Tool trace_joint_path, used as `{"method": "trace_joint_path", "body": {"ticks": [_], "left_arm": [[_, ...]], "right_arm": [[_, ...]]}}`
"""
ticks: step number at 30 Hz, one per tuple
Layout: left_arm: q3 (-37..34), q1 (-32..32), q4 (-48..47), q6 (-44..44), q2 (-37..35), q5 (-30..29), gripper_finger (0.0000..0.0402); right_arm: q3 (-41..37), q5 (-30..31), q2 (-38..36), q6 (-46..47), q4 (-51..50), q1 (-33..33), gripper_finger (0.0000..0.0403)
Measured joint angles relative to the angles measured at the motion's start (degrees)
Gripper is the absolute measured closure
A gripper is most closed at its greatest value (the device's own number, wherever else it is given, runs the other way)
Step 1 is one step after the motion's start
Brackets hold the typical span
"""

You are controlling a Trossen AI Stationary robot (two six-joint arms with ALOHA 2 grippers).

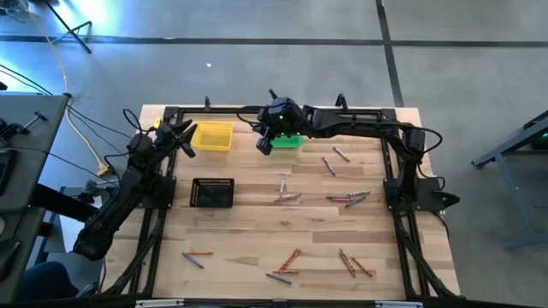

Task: Sort crayons
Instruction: Put the blue crayon into the yellow bin

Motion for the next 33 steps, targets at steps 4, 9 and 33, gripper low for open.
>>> {"method": "trace_joint_path", "body": {"ticks": [4, 9, 33], "left_arm": [[0.00, -0.01, 0.00, 0.00, 0.01, -0.01, 0.0284], [0.00, -0.01, 0.00, 0.00, 0.01, -0.01, 0.0284], [0.02, -8.55, 15.63, -30.78, 1.18, 13.64, 0.0284]], "right_arm": [[-0.01, 0.02, 0.00, 0.01, 0.17, -0.02, 0.0387], [-0.02, 0.04, 0.00, -0.13, 1.45, -0.02, 0.0387], [-0.02, 0.27, 0.04, -1.72, 2.21, 1.86, 0.0387]]}}
